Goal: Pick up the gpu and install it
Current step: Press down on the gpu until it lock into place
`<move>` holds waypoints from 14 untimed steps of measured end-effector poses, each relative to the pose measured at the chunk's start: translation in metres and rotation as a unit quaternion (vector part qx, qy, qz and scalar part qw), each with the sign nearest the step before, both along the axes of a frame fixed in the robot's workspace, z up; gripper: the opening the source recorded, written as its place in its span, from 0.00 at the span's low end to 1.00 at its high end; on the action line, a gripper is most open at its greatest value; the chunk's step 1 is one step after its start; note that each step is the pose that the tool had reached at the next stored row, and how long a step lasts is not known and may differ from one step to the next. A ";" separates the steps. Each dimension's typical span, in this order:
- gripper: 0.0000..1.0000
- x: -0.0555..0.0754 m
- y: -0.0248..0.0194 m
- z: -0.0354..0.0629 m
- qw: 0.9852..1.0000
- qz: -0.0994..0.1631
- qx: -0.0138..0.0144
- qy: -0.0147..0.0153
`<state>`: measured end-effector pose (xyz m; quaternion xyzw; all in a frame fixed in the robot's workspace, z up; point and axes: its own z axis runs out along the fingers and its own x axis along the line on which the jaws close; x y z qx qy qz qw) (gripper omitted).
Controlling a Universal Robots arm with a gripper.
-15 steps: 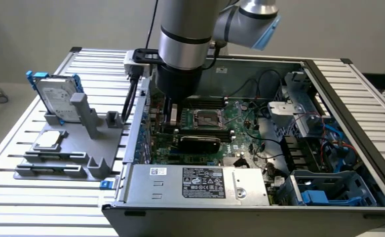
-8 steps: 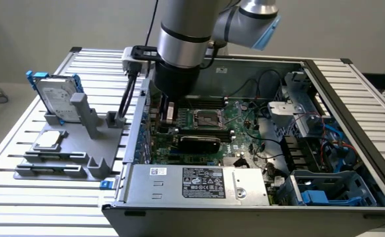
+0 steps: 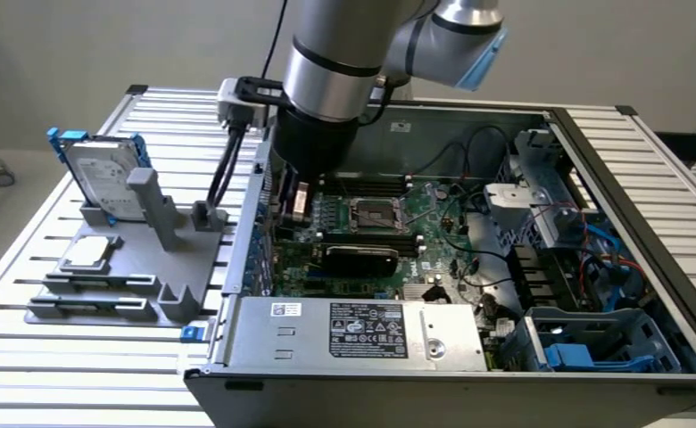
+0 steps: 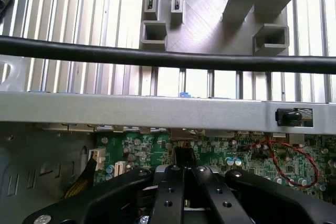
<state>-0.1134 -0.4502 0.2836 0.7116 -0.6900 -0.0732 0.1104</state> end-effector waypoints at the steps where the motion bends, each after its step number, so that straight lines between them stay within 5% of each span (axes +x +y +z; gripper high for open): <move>1: 0.11 0.000 0.0002 0.0000 1.000 0.000 -0.002 0.003; 6: 0.11 0.000 0.0009 0.0043 1.000 0.000 -0.011 0.009; 14: 0.11 0.000 0.0013 0.0080 1.000 0.000 -0.014 0.011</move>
